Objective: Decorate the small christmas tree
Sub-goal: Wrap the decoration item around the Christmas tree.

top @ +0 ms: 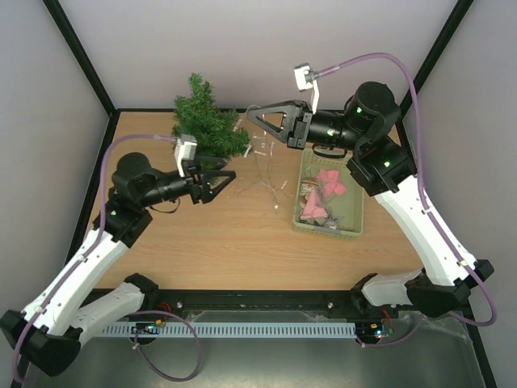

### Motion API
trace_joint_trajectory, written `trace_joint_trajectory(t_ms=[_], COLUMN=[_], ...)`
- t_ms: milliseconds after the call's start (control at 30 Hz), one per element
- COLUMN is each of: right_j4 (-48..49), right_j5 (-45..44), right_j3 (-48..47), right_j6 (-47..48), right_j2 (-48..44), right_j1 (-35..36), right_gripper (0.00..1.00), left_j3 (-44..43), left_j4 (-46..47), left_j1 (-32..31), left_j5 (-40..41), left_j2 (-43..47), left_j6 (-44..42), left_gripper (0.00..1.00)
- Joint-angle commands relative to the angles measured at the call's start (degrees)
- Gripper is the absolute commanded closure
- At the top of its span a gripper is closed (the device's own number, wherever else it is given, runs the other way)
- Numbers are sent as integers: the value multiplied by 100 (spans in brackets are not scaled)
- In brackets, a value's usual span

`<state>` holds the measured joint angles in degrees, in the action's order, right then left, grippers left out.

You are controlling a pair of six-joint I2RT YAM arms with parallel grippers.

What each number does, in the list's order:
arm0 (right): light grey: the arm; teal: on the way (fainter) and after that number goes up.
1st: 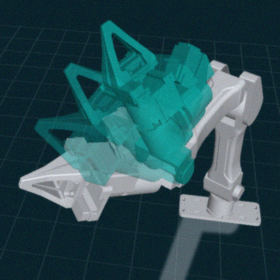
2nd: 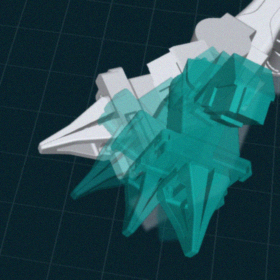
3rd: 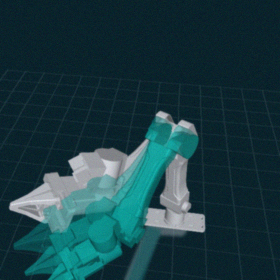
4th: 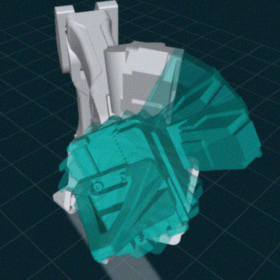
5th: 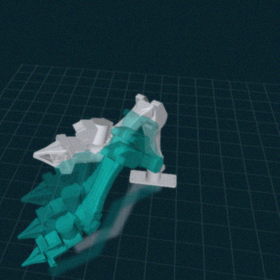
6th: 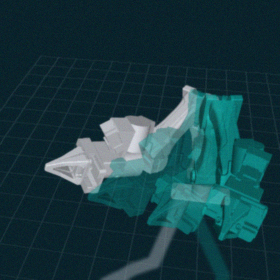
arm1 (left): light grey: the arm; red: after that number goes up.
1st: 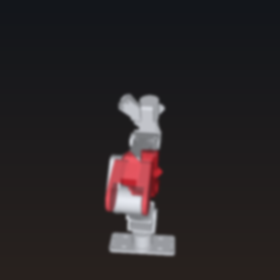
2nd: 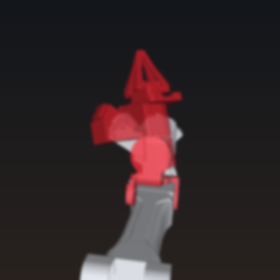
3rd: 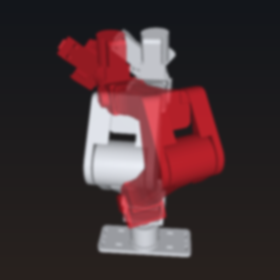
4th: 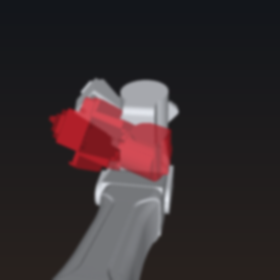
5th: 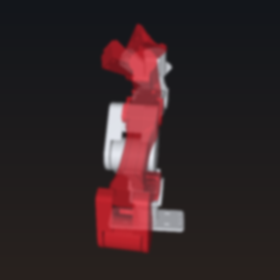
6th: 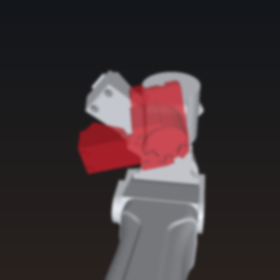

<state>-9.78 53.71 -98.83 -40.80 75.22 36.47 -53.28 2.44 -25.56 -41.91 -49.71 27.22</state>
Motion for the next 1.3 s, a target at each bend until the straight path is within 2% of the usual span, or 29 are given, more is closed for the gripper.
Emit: trace_joint_trajectory(t_ms=[0, 200, 400, 533, 833, 1100, 1267], right_j4=[594, 668, 800, 916, 914, 908, 943], right_j5=[97, 85, 143, 143, 110, 92, 84], right_j3=[259, 464, 641, 794, 966, 1022, 1083], right_j6=[-172, -131, -130, -174, -104, -66, -43], right_j2=[-140, -291, -471, -644, -771, -759, -803], right_j1=[43, 45, 45, 44, 45, 42, 37], right_gripper=[98, 98, 98, 98, 98, 98, 98], left_j3=[89, 77, -44, -42, -104, 10, 21], left_j4=[590, 679, 783, 975, 1330, 1400, 1352], left_j1=[-566, -1087, -1214, -1223, -1370, -1487, -1496], left_j5=[422, 1026, 1496, 1709, 568, 279, 72], left_j2=[-356, -942, -1363, -1497, -1846, -1706, -1717], left_j6=[-118, -417, -540, -565, -391, -426, -447], left_gripper=[27, 34, 41, 41, 29, 22, 21])
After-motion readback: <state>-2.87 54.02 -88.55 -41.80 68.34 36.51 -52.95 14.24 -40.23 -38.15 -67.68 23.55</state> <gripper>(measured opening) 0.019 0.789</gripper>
